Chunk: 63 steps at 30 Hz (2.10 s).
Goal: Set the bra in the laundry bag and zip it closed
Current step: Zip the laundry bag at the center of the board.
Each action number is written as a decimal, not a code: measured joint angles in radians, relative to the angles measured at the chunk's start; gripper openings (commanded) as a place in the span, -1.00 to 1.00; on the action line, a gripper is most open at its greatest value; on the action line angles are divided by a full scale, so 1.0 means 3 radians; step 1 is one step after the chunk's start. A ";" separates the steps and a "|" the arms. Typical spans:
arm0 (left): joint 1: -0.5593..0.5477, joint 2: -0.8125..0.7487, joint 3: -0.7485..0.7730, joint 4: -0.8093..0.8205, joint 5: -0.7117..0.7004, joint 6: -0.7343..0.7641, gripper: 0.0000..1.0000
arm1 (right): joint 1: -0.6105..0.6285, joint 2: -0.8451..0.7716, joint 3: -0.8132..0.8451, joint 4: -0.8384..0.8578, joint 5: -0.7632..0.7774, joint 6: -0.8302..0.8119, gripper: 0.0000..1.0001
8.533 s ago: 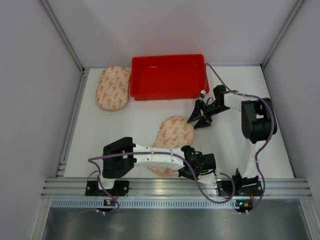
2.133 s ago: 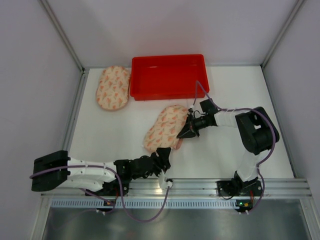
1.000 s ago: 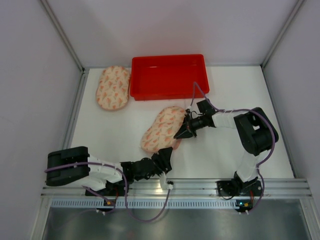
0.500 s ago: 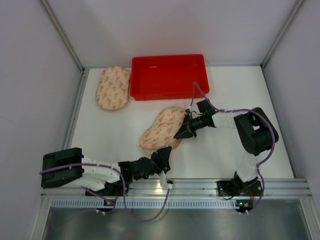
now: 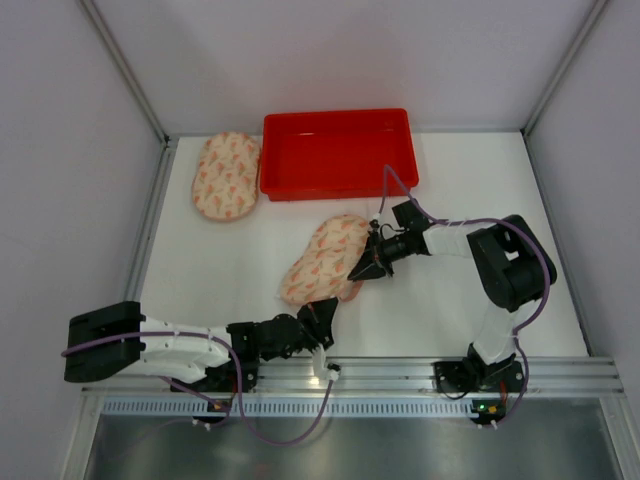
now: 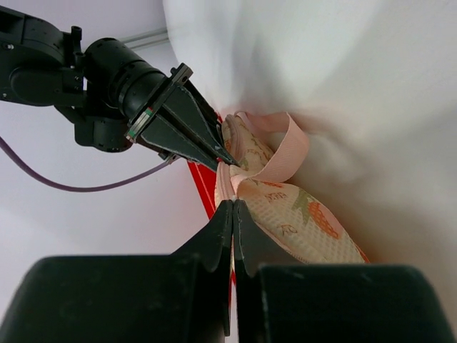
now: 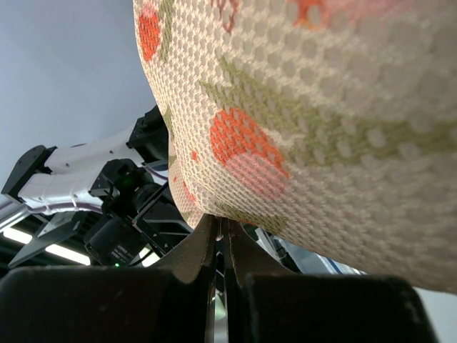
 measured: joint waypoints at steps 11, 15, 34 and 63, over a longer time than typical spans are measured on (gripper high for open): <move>0.0000 -0.0366 0.0285 -0.1022 0.0268 -0.0259 -1.00 | 0.0001 0.0000 0.0075 -0.0290 0.0056 -0.0281 -1.00; -0.0005 -0.0621 0.0348 -0.1544 0.0454 -0.0364 -1.00 | -0.0024 0.0001 0.0175 -0.0456 0.0083 -0.0444 -1.00; -0.0163 0.0514 0.1717 -0.3061 0.1015 -0.2528 -1.00 | -0.0090 0.0319 0.0708 -0.1085 0.0287 -0.1094 0.51; 0.0975 0.1314 0.2665 -0.3063 0.1240 -0.2729 -1.00 | -0.0210 0.0022 0.0492 -0.1274 0.0482 -0.1372 0.36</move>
